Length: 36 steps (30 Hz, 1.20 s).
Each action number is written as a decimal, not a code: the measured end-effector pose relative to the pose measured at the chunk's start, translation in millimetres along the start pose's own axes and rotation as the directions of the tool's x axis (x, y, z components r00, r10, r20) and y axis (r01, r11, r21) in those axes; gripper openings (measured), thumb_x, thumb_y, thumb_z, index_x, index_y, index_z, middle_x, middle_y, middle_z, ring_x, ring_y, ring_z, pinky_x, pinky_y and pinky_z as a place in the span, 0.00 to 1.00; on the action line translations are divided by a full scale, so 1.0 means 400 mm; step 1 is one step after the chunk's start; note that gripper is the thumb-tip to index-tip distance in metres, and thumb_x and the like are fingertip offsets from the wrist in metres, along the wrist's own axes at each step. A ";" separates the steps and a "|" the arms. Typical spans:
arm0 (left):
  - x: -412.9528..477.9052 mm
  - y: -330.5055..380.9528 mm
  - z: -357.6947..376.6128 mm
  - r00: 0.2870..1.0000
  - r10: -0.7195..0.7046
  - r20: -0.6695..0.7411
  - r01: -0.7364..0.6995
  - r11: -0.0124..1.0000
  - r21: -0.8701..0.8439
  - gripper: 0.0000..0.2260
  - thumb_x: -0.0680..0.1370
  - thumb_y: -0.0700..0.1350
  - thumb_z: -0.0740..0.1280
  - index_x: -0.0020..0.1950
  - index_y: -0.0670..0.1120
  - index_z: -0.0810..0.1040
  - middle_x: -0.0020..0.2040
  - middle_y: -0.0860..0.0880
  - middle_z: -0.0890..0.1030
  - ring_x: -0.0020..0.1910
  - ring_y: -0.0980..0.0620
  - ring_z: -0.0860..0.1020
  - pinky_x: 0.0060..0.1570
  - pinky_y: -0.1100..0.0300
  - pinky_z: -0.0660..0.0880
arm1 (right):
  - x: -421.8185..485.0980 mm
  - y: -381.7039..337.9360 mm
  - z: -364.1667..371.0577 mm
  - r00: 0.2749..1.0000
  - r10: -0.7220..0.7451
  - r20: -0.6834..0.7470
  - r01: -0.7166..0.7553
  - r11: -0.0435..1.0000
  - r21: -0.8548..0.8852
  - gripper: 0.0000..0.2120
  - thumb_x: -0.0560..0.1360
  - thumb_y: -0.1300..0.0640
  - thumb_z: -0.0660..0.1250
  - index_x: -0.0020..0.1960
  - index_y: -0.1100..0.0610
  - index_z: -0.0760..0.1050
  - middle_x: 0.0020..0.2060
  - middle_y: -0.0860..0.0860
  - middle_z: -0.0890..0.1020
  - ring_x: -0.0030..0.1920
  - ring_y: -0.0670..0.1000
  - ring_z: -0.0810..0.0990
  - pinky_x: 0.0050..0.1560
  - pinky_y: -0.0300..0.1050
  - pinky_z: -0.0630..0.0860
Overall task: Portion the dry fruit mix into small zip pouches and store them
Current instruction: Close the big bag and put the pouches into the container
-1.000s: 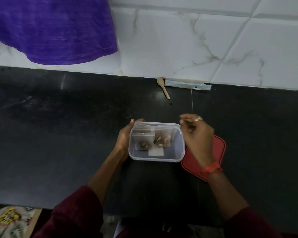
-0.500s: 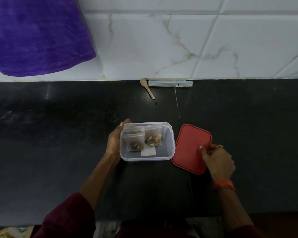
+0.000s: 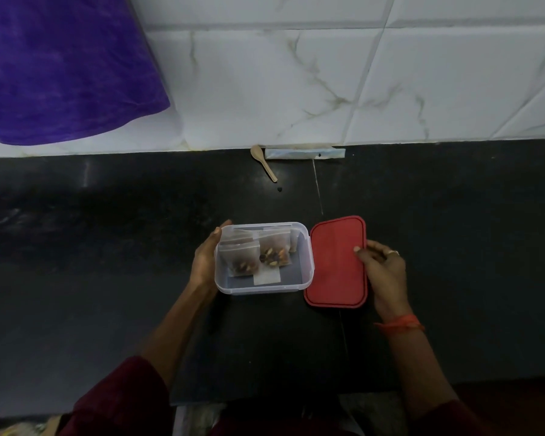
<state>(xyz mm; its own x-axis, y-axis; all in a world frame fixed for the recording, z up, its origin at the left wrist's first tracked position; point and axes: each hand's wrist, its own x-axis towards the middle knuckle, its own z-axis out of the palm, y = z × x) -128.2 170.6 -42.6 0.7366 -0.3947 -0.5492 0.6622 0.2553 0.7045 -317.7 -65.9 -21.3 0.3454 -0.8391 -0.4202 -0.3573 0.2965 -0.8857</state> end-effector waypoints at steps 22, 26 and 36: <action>-0.047 0.029 0.012 0.999 0.036 0.025 -0.040 0.986 0.162 0.19 0.82 0.53 0.61 0.65 0.43 0.79 0.61 0.37 0.81 0.59 0.40 0.79 0.64 0.42 0.74 | -0.204 0.086 0.238 0.116 -0.854 0.507 0.971 -0.009 -0.238 0.12 0.77 0.57 0.74 0.60 0.54 0.84 0.57 0.48 0.85 0.62 0.47 0.81 0.60 0.49 0.79; -0.034 0.026 0.001 0.995 0.100 0.024 -0.103 0.965 0.243 0.16 0.83 0.46 0.61 0.67 0.41 0.77 0.63 0.38 0.80 0.59 0.42 0.79 0.65 0.41 0.72 | -0.199 0.099 0.244 0.102 -0.853 0.511 0.974 -0.019 -0.226 0.09 0.77 0.55 0.74 0.56 0.53 0.85 0.57 0.47 0.85 0.62 0.47 0.81 0.62 0.49 0.78; -0.037 0.038 0.014 0.967 0.253 0.022 -0.240 0.882 0.405 0.18 0.82 0.35 0.55 0.67 0.45 0.78 0.56 0.52 0.82 0.49 0.62 0.80 0.48 0.71 0.75 | -0.124 -0.001 0.202 0.641 -0.719 0.268 0.758 0.537 -0.370 0.15 0.81 0.53 0.64 0.66 0.52 0.79 0.66 0.49 0.80 0.67 0.49 0.76 0.72 0.50 0.69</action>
<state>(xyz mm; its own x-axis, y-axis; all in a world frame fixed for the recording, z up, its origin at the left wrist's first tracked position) -129.9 175.5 -21.1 0.8769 -0.3363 -0.3435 0.3520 -0.0373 0.9352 -264.4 12.6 -16.1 0.7108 -0.6289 0.3151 -0.2510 -0.6453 -0.7216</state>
